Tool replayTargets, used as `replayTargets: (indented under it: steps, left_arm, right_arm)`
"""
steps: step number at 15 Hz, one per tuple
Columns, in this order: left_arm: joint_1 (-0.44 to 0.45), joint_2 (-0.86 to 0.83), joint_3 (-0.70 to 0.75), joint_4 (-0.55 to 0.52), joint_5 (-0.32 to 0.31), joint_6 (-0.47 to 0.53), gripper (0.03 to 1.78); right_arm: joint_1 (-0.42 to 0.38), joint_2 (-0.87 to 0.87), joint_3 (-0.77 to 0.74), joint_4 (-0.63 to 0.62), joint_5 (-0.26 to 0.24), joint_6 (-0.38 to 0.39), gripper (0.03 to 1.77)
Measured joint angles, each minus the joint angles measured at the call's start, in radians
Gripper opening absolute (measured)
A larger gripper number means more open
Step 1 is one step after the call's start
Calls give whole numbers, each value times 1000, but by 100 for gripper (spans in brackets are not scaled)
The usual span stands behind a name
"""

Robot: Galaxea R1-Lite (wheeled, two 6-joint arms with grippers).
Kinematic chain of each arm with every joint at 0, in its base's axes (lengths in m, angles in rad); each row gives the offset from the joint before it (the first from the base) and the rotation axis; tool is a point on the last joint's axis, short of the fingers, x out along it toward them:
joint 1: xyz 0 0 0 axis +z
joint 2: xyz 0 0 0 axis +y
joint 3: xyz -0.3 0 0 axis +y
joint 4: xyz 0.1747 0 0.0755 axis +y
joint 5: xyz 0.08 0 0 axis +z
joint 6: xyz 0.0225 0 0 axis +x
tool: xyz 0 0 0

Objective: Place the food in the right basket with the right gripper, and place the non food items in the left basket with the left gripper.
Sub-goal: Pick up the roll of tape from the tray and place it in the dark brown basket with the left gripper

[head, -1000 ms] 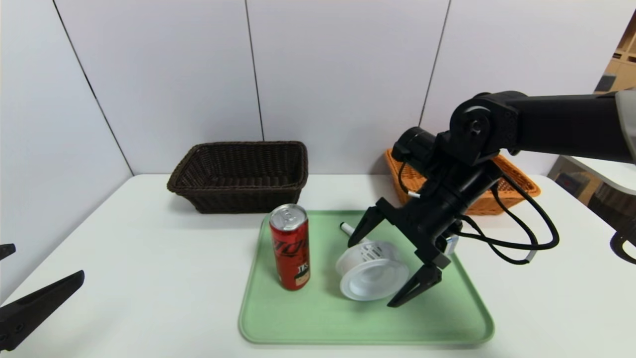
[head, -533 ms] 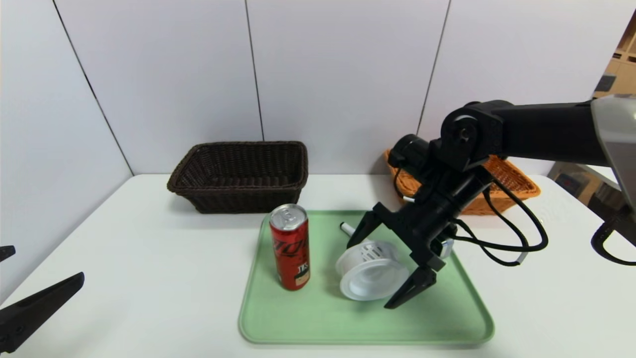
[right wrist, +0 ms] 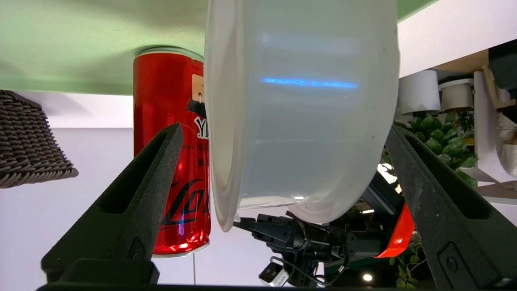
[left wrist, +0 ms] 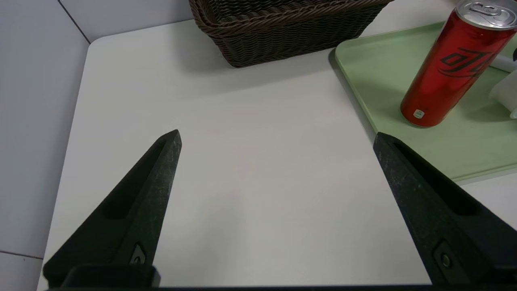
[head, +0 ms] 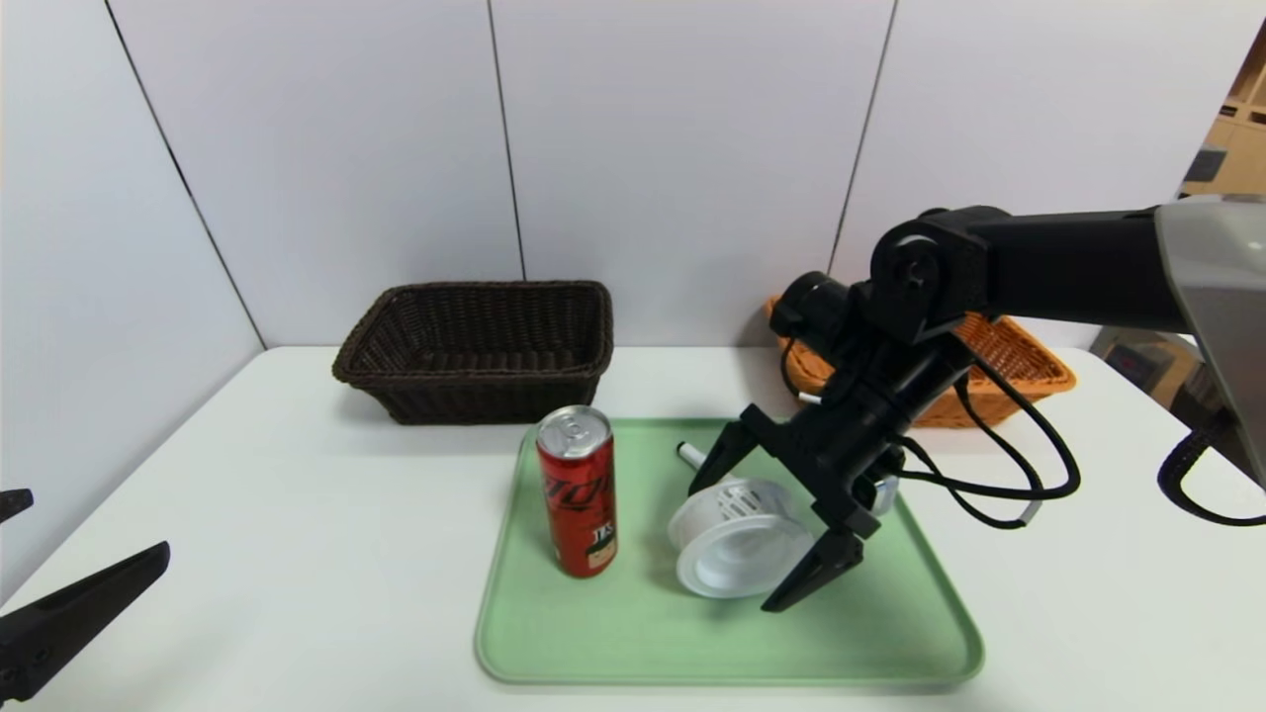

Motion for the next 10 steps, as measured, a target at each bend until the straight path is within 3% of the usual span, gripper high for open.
replayTargets:
  steps: [5,8,10]
  left_arm:
    - [0,0,1,0,-1,0,169]
    - [0,1,2,0,-2,0,169]
    - [0,1,0,0,-2,0,169]
  right_arm:
    - [-10,3,-5,1,0,-1,171]
    - [-13,4,-11,1,20,-4,120]
    - [-14,4,-11,1,21,-5,95]
